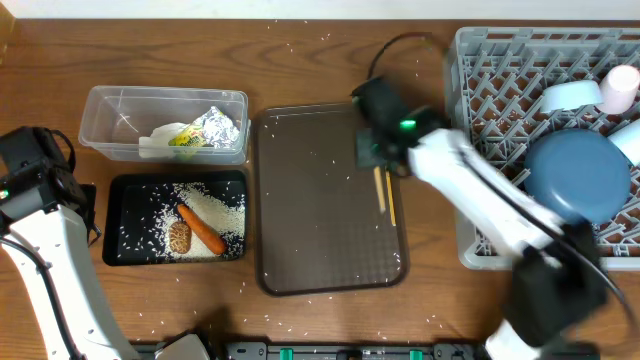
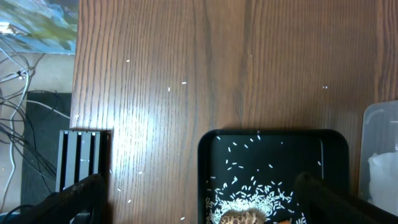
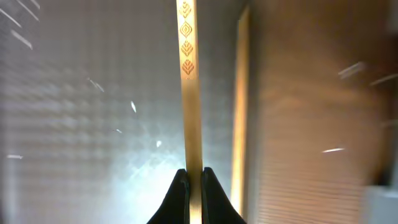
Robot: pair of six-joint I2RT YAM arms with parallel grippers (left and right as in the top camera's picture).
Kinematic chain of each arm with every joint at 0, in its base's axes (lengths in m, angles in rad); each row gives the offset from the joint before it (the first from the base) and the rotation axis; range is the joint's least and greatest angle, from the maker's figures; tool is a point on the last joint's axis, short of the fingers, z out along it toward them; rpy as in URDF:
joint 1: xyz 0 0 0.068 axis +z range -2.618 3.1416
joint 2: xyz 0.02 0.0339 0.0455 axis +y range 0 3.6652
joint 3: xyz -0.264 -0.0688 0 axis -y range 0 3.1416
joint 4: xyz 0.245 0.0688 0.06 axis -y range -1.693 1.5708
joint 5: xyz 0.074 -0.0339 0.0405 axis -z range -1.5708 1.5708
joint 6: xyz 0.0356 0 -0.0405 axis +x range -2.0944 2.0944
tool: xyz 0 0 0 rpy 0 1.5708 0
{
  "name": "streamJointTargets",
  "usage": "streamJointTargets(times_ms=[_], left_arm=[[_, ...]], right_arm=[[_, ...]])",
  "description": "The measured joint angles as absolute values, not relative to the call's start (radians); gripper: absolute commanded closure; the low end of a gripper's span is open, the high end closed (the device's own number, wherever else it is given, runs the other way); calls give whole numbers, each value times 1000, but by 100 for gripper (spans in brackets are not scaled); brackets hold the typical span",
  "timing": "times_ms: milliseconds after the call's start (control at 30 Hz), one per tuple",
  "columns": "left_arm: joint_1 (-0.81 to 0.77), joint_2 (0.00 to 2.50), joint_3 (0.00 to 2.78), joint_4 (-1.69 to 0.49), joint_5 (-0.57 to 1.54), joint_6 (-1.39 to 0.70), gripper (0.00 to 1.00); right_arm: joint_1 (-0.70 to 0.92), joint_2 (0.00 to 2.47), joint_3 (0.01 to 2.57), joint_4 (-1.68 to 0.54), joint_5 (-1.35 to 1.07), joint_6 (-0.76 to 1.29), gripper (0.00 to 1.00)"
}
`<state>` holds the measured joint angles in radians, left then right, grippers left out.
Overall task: Sort waste into correct bins and load items into the dishwasher rack
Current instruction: 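Grasp one wooden chopstick and carry it into the rack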
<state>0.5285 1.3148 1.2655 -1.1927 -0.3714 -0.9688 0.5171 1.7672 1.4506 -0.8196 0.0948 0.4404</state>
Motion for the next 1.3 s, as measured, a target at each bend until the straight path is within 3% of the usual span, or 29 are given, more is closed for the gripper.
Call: streamJointTargets(times_ms=[200,567,1167,1233,1300], left_arm=[[529,1314,1266,-1193,-371,-969,2],[529,1315,1266,-1193,-371,-969,2],[529,1314,1266,-1193,-371,-969,2],[529,1314,1266,-1193,-371,-969,2],[529,1315,1266,-1193,-371,-969,2]], right_arm=[[352,1559,1459,-776,144,315,99],[119,1637,1459,-641,126,146,99],[80,1848,1459,-566,128,102,99],[80,1848,1459,-566,129,101,96],[80,1848,1459,-568,130,97,84]])
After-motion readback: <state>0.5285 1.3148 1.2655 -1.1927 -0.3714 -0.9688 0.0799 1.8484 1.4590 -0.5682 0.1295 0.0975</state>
